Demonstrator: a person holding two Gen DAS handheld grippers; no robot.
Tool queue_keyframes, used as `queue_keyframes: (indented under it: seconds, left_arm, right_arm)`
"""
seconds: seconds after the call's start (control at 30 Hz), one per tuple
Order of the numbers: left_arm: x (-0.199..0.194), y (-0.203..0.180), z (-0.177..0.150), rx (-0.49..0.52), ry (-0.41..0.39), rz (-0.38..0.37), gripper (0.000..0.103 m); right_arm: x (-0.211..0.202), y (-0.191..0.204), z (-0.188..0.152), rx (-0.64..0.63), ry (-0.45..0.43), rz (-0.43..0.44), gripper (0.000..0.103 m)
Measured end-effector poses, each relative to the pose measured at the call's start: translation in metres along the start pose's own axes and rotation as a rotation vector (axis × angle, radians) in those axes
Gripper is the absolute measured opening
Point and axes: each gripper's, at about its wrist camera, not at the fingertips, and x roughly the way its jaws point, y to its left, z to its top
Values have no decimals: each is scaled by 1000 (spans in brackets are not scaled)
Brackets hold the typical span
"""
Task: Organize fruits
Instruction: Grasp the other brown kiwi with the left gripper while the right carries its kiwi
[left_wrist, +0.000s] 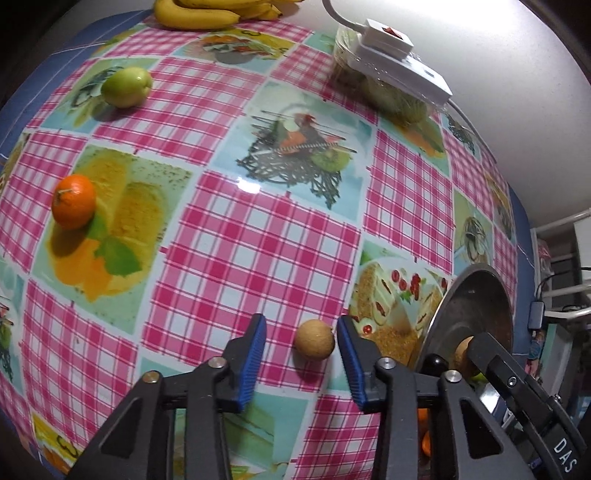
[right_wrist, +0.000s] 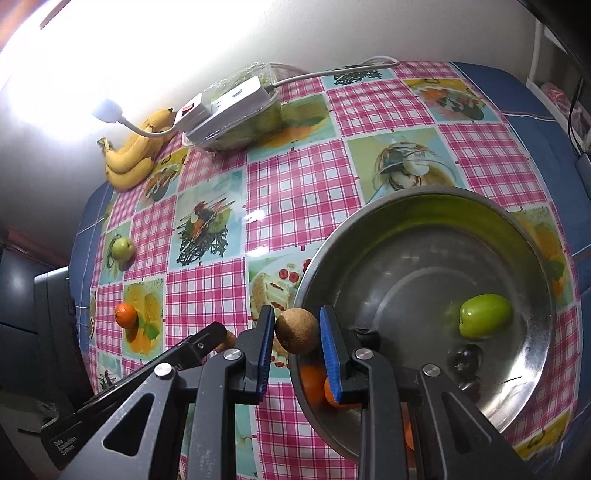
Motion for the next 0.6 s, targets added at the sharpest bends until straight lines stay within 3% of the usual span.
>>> queue_keyframes:
  seconds: [0.2, 0.6]
  left_arm:
    - [3, -4, -1, 11, 17, -37, 24]
    - [-20, -22, -1, 74, -54, -68, 23]
  right_arm:
    - [-4, -1, 0, -1, -4, 11, 26]
    - [-18, -38, 5, 98, -30, 6, 26]
